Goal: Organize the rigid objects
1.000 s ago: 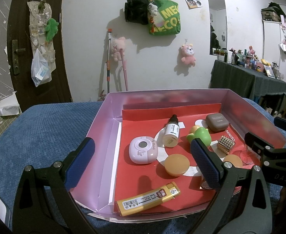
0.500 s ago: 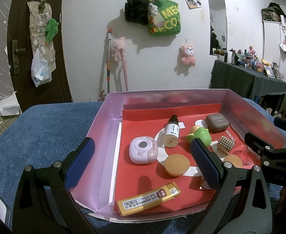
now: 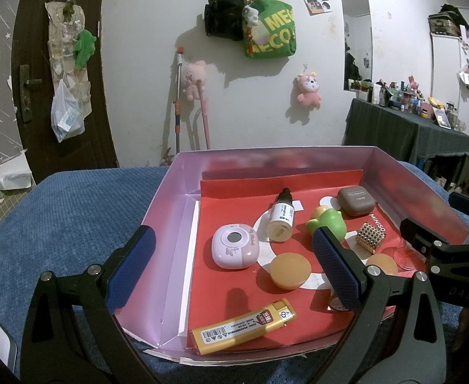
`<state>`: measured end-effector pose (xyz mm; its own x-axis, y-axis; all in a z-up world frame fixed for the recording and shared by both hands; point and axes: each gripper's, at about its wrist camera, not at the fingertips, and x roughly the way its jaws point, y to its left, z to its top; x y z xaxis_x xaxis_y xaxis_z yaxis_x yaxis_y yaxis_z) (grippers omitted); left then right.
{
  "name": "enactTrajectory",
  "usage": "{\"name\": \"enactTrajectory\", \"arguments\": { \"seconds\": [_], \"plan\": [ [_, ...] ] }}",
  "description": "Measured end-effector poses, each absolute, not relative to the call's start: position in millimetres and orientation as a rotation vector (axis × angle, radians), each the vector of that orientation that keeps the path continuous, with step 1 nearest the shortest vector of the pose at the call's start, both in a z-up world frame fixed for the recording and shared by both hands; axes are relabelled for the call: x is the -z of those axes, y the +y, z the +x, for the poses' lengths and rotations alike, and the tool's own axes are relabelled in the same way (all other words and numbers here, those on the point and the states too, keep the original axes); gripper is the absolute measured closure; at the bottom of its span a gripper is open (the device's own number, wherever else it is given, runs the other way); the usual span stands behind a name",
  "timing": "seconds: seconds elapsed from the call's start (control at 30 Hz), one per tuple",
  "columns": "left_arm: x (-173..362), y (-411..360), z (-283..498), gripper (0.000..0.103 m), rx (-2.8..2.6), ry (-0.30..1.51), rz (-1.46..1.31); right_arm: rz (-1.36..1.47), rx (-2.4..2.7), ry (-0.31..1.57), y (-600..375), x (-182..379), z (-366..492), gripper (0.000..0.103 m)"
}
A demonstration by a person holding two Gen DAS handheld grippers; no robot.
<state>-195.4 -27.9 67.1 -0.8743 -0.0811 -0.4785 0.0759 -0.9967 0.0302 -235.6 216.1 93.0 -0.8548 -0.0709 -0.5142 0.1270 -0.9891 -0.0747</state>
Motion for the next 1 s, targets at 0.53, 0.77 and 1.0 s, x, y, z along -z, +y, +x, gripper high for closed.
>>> {"name": "enactTrajectory", "arguments": {
  "seconds": [0.53, 0.77, 1.0],
  "plan": [
    [-71.4, -26.8, -189.6, 0.003, 2.974, -0.006, 0.740, 0.783, 2.935, 0.147, 223.9, -94.1, -228.4, 0.000],
    [-89.1, -25.5, -171.6, 0.003, 3.008, 0.034, 0.697, 0.711, 2.930, 0.116, 235.5, -117.7, -204.0, 0.000],
    [-98.9, -21.6, -142.1, 0.003, 3.024, 0.027, 0.697, 0.734, 2.905, 0.103, 243.6, -127.5, -175.3, 0.000]
  ]
}}
